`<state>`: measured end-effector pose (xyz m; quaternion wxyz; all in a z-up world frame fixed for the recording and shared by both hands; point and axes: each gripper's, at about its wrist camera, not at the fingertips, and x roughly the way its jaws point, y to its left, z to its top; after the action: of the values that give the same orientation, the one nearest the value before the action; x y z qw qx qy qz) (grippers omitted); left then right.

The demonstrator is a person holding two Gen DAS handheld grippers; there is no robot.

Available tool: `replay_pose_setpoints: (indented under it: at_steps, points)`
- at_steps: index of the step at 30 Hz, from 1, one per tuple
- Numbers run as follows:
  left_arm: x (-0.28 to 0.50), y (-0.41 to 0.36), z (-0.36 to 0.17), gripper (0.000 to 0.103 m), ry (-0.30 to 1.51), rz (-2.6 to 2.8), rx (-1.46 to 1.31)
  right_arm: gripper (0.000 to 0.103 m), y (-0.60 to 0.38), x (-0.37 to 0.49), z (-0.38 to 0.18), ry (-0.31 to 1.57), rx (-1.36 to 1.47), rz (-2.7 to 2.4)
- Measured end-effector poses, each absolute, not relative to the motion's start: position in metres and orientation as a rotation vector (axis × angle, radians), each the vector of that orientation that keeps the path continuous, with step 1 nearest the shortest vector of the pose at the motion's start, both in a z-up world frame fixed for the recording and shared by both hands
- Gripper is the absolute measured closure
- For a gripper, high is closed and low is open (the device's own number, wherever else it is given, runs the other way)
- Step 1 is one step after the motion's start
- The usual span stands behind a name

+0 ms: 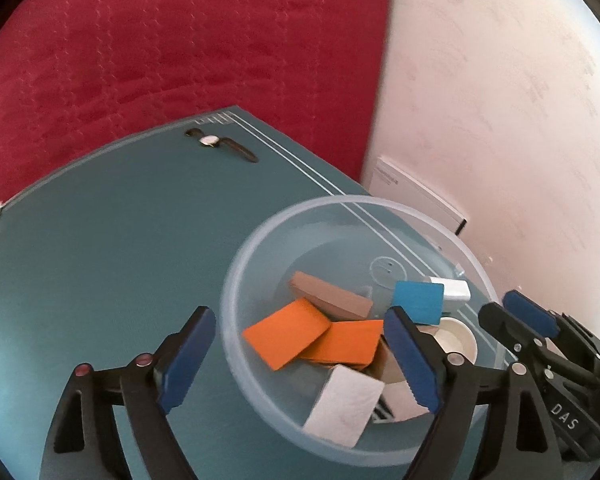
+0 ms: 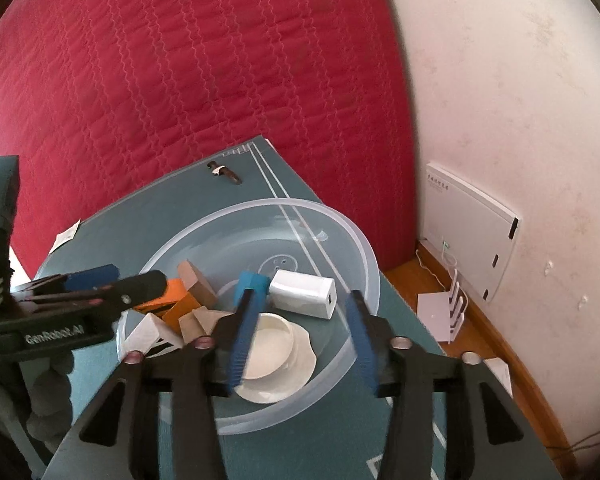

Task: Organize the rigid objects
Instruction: 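Withdraw both open grippers from the basin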

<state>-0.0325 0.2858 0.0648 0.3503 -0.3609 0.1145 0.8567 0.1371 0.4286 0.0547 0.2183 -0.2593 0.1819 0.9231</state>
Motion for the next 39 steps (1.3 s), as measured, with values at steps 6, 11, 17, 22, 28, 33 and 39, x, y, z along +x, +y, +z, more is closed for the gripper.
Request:
replay_pose_setpoints:
  at_steps: [6,11,17,22,28,33,39]
  points:
    - [-0.021,0.271,0.070,0.003,0.338,2.291,-0.876,0.043,0.421,0.141,0.053,0.496,-0.751,2.561]
    - [-0.009,0.259,0.071,0.001,0.378,2.338,-0.831,0.030,0.411,0.148,0.052,0.494,-0.782,2.577]
    - [0.001,0.246,0.069,0.001,0.405,2.389,-0.829,0.023,0.400,0.155,0.049,0.469,-0.827,2.558]
    - [0.005,0.240,0.067,0.001,0.399,2.402,-0.852,0.021,0.394,0.159,0.050,0.448,-0.844,2.554]
    - [0.012,0.240,0.069,0.001,0.406,2.392,-0.849,0.021,0.384,0.162,0.051,0.387,-0.868,2.556]
    - [0.017,0.240,0.070,0.000,0.426,2.387,-0.845,0.017,0.381,0.161,0.052,0.355,-0.870,2.556]
    - [0.017,0.245,0.063,0.000,0.457,2.388,-0.849,0.016,0.378,0.159,0.052,0.324,-0.863,2.553]
